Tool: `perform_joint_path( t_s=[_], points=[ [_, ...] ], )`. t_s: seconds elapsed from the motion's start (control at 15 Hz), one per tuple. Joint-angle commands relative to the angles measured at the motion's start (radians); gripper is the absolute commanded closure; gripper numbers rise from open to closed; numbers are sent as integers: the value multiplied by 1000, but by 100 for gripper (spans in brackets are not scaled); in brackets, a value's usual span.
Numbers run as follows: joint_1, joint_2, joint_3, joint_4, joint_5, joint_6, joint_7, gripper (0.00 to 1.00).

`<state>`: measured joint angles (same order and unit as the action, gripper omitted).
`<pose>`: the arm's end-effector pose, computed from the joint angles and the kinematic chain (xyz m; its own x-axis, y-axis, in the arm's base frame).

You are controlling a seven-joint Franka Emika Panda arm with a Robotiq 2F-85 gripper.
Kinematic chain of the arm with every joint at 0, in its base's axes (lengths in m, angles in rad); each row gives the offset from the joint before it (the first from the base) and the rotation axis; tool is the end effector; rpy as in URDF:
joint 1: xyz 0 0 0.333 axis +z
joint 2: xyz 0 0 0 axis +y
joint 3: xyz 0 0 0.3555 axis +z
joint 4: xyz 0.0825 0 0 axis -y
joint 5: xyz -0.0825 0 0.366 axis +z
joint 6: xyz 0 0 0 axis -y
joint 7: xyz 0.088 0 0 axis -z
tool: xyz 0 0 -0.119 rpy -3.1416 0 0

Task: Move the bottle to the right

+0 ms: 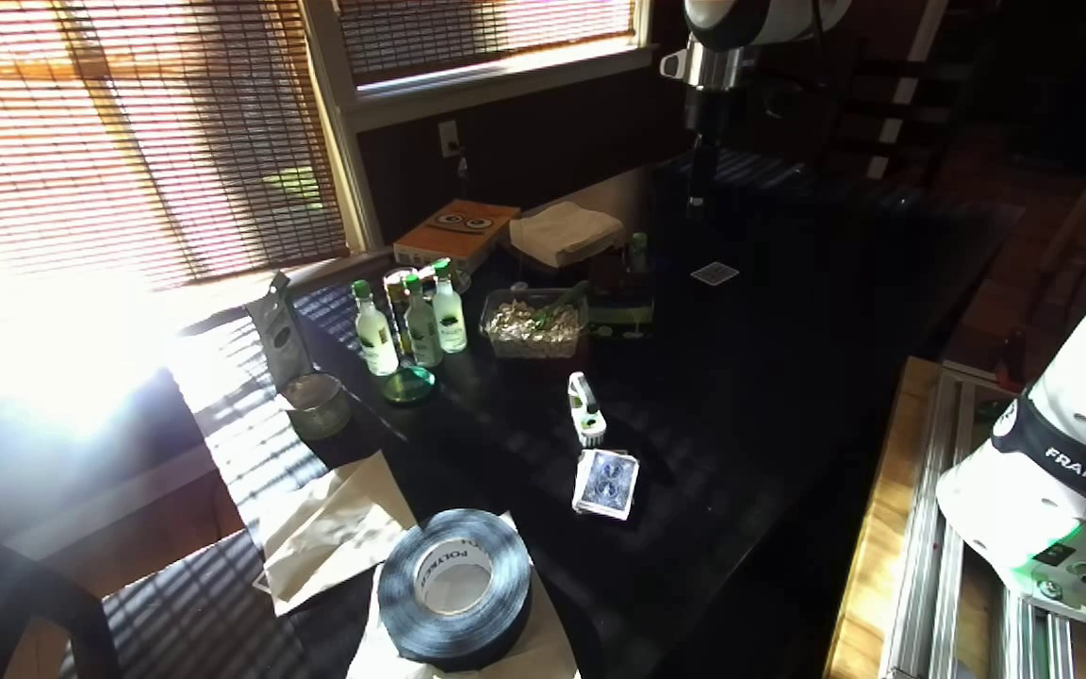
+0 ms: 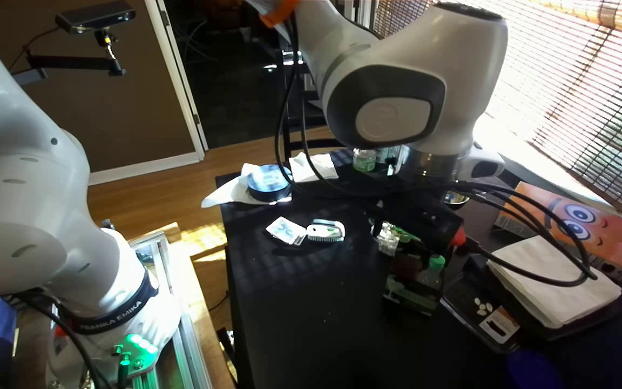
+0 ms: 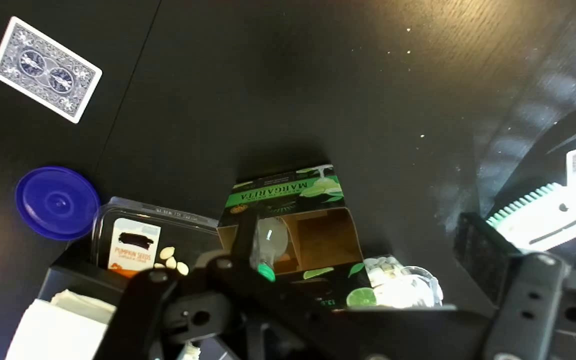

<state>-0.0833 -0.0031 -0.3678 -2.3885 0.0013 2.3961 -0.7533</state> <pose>0.4336 -0.2101 0.3610 0.9549 0.2967 0.0090 0.2967 -0.9550 0.0057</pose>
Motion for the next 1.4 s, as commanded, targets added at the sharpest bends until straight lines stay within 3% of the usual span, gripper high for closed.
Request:
perform_joint_path(
  t_s=[0.0,0.13,0.53,0.73,1.0,1.2,1.33],
  points=[
    [-56,14,55,13,6,-1,2,0],
    [-54,28,60,14,33,26,-3,0],
    [-80,164,135,22,-18,363,13,0],
    [-93,247,172,56,-53,389,6,0],
    [-106,324,167,109,-137,390,48,10],
    [-126,357,164,157,-179,389,81,4],
    [-156,382,196,196,-163,339,47,4]
  ],
)
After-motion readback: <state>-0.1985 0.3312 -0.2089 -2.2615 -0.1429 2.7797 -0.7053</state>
